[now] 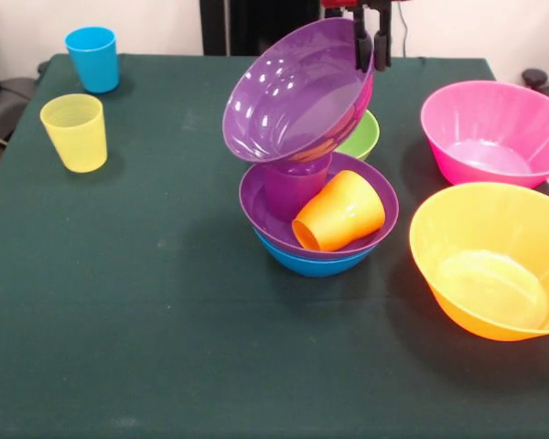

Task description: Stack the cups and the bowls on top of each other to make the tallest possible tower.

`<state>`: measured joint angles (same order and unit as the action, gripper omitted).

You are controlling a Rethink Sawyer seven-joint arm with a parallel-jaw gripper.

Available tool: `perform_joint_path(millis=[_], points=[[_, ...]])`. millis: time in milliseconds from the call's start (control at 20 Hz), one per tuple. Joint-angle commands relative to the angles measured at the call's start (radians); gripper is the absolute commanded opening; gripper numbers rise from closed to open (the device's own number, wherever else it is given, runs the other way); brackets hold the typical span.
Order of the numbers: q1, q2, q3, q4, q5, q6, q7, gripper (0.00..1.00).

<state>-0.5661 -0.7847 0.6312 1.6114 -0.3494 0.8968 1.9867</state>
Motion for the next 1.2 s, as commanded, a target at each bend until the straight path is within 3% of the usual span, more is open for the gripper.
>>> perform_joint_path(millis=[50,600,1200], points=[[0.019,0.070,-0.030,-0.051,-0.039,-0.029,-0.035,0.00],[0.029,0.066,-0.030,-0.044,-0.043,-0.039,-0.023,0.00],[0.018,0.119,-0.023,-0.067,-0.047,-0.062,-0.043,0.00]])
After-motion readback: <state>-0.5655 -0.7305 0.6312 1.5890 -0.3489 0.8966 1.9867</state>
